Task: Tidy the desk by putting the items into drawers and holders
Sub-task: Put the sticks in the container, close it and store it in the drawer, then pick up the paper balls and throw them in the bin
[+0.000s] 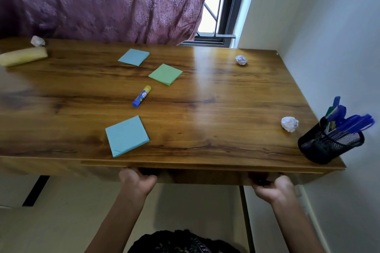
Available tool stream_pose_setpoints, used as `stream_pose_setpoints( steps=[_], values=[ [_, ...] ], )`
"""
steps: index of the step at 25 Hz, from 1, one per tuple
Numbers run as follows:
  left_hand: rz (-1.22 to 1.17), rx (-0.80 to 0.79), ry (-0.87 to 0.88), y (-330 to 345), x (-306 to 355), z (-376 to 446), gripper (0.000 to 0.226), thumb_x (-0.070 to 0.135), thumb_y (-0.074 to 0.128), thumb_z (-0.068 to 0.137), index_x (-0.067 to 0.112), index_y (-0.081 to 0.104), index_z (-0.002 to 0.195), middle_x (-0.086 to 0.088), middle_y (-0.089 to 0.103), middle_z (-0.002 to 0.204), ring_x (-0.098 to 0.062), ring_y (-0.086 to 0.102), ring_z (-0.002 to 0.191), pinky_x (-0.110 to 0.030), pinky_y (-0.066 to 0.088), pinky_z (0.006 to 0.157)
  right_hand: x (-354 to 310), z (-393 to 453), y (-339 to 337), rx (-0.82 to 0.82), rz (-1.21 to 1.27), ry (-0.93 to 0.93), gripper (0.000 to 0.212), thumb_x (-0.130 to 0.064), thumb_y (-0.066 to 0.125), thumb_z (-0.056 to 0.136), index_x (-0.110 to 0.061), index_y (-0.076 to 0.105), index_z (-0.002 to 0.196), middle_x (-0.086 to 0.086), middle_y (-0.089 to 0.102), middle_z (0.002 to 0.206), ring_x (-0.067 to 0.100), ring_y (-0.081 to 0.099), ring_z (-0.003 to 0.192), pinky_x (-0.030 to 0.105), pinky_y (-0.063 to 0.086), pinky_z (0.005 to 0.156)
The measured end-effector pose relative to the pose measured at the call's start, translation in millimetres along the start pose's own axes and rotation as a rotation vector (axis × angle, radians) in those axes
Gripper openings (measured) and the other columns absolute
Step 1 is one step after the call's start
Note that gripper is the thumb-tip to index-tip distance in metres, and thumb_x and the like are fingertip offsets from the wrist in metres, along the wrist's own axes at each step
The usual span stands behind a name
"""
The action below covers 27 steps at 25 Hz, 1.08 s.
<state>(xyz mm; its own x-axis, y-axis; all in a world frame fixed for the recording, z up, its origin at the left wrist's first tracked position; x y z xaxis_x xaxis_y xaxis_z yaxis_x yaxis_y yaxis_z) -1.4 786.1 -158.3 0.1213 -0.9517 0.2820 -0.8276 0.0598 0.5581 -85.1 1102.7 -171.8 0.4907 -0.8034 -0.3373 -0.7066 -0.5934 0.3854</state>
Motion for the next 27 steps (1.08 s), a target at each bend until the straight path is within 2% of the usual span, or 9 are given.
stream_pose_setpoints(
  steps=[8,15,18,23,25,27],
  values=[
    [0.061,-0.002,0.030,4,4,4,0.038,0.046,0.043,0.090,0.023,0.057,0.117,-0.014,0.060,0.123,-0.036,0.055,0.114,-0.053,0.041,0.101,-2,4,6,0.043,-0.060,-0.013,0.049,-0.035,0.052,0.093,-0.017,0.042,0.137,0.018,0.054,0.130,0.037,0.053,0.118,0.056,0.044,0.099],
    [0.041,-0.011,0.018,3,4,0,0.039,0.042,0.044,0.093,0.022,0.052,0.125,-0.015,0.057,0.124,-0.036,0.054,0.112,-0.051,0.047,0.094,-2,5,7,0.051,-0.055,-0.017,0.047,-0.029,0.053,0.092,-0.014,0.045,0.135,0.017,0.055,0.130,0.036,0.053,0.118,0.054,0.043,0.102],
    [0.044,-0.033,0.029,3,4,-4,0.039,0.043,0.043,0.094,0.022,0.051,0.126,-0.015,0.057,0.124,-0.036,0.053,0.113,-0.052,0.046,0.095,-3,5,5,0.048,-0.054,-0.019,0.047,-0.032,0.053,0.093,-0.014,0.045,0.136,0.017,0.054,0.130,0.037,0.053,0.118,0.054,0.044,0.101],
    [0.106,-0.009,0.067,0,6,-12,0.036,0.043,0.040,0.094,0.022,0.050,0.122,-0.013,0.051,0.130,-0.036,0.046,0.123,-0.057,0.036,0.105,2,-3,-2,0.021,-0.059,-0.042,0.049,-0.035,0.048,0.095,-0.016,0.041,0.139,0.016,0.052,0.132,0.037,0.050,0.123,0.054,0.043,0.102],
    [0.126,-0.010,0.095,-3,10,-19,0.035,0.043,0.039,0.095,0.022,0.050,0.121,-0.013,0.052,0.130,-0.035,0.047,0.123,-0.057,0.037,0.105,5,-8,-4,0.000,-0.084,-0.048,0.050,-0.039,0.045,0.096,-0.015,0.040,0.139,0.016,0.052,0.135,0.035,0.051,0.123,0.050,0.044,0.101],
    [0.138,-0.081,0.118,-9,15,-26,0.039,0.044,0.043,0.094,0.023,0.050,0.127,-0.013,0.055,0.129,-0.035,0.051,0.120,-0.056,0.041,0.102,10,-16,-7,-0.013,-0.107,-0.055,0.054,-0.044,0.042,0.096,-0.012,0.040,0.139,0.016,0.050,0.137,0.032,0.050,0.124,0.045,0.043,0.104]
  ],
)
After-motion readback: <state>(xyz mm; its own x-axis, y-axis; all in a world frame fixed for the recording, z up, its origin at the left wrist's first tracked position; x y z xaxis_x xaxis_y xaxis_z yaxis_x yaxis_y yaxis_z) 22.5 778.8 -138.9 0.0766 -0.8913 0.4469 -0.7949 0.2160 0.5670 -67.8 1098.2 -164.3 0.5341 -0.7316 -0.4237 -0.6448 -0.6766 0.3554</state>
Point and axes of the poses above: each hand's wrist, its own z-axis towards the middle knuckle, its own y-axis out of the palm, x = y × z, the point moved 4 cm from there along z, towards the middle knuckle
